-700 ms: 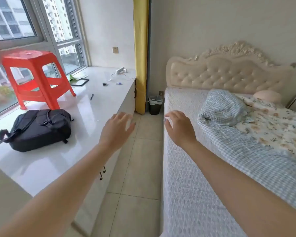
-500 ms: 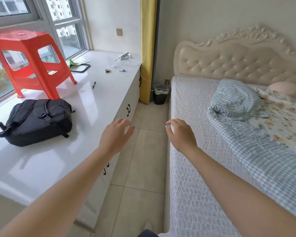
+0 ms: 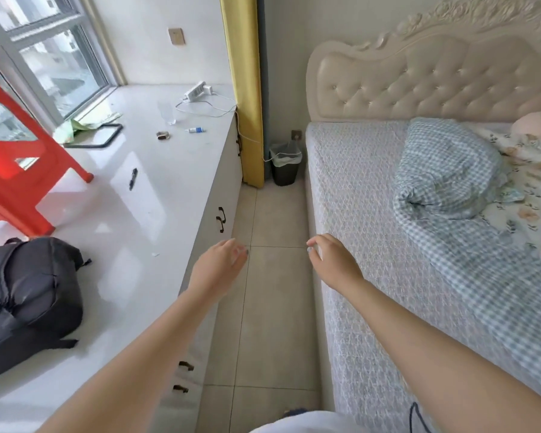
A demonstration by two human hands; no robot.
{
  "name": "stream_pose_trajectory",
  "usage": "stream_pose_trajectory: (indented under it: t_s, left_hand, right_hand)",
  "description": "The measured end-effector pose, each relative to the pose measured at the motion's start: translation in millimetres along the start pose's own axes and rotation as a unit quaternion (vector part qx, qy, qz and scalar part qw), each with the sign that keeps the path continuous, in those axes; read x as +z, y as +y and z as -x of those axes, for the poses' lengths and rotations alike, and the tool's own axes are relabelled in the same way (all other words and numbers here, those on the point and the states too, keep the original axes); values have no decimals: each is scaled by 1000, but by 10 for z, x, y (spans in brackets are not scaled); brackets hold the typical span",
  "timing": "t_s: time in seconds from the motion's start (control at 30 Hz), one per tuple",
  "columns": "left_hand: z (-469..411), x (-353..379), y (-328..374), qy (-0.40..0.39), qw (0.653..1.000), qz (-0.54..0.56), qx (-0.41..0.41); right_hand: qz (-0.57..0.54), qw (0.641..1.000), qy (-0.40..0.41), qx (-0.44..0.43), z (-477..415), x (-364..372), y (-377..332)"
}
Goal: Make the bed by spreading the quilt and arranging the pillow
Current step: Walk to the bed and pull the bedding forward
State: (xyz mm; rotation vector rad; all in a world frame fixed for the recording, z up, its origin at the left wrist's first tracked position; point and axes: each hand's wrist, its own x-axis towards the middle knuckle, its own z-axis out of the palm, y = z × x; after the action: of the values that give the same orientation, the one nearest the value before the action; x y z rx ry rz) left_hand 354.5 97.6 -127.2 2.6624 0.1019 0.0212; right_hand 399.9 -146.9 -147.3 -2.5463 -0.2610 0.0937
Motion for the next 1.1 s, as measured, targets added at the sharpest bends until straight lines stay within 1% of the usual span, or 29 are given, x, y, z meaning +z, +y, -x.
stream_pose_trajectory:
  t_s: [0.23, 0.33, 0.37, 0.47, 0.63, 0.77, 0.9, 1.0, 1.1]
  left_hand:
    - [-1389, 169, 138, -34, 999, 23, 30]
    - [-2123, 304, 188, -53, 996, 37, 60]
    - [-2207, 300, 194, -57, 995, 40, 66]
    - [-3120, 389, 197, -70, 990, 39, 114]
    - [-4463, 405, 307, -104, 983, 8, 153]
    - [-5362, 577, 573, -162, 966, -10, 202]
    - [-5925, 871, 1003, -229, 941, 1, 250]
    - [-6367, 1202, 1413, -273, 913, -12, 303]
    - [-6776, 1472, 1817, -304, 893, -14, 332]
  right_hand:
    - [-13, 999, 6, 45, -1145, -202, 339]
    - [-19, 997, 19, 71, -1686, -207, 547]
    - [-20, 997, 16, 72, -1730, -199, 559]
    - [-7, 993, 37, 112, -2362, -200, 757]
    - [-8, 977, 69, 203, -3189, -304, 967]
    - [-50, 955, 98, 274, -3664, -398, 1158]
    - [-78, 934, 133, 323, -3966, -543, 1424]
    - [-89, 915, 166, 358, -4243, -689, 1771]
    - [-102, 896, 193, 388, -4503, -802, 2145]
